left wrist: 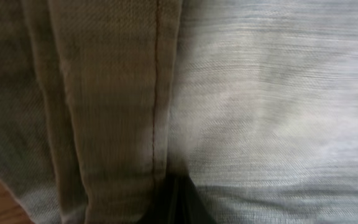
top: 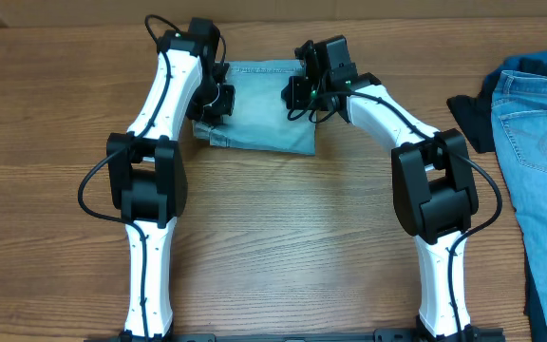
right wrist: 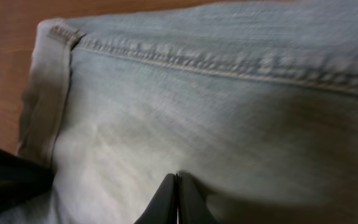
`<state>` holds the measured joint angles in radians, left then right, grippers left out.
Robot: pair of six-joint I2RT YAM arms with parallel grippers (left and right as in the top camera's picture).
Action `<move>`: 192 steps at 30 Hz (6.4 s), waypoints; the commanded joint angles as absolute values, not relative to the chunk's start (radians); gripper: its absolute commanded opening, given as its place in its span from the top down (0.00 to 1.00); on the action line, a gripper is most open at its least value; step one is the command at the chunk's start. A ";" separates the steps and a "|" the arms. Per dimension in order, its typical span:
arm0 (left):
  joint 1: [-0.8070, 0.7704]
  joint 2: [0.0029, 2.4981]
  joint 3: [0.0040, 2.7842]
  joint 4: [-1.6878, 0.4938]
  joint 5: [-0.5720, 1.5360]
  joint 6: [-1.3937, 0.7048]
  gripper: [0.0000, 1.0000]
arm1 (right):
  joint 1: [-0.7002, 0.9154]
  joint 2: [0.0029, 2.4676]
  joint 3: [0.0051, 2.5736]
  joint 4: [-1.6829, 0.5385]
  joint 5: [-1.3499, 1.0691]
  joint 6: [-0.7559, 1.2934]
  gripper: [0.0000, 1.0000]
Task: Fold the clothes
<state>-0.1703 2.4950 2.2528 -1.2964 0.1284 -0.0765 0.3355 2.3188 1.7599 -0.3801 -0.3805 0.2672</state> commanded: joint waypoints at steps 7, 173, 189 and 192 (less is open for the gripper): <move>-0.175 2.493 2.172 -1.266 0.101 -0.090 0.96 | 0.323 2.419 1.780 -0.360 -0.244 0.260 0.96; 0.598 2.440 2.980 -1.448 0.176 -0.535 0.96 | -0.007 1.865 1.786 -1.027 -0.224 0.205 0.00; 0.595 2.440 2.980 -1.516 0.185 -0.543 0.96 | -0.007 1.865 1.786 -1.027 -0.224 0.205 0.00; 0.589 2.435 2.980 -1.480 0.182 -0.539 0.96 | -0.007 1.865 1.786 -1.027 -0.225 0.205 0.00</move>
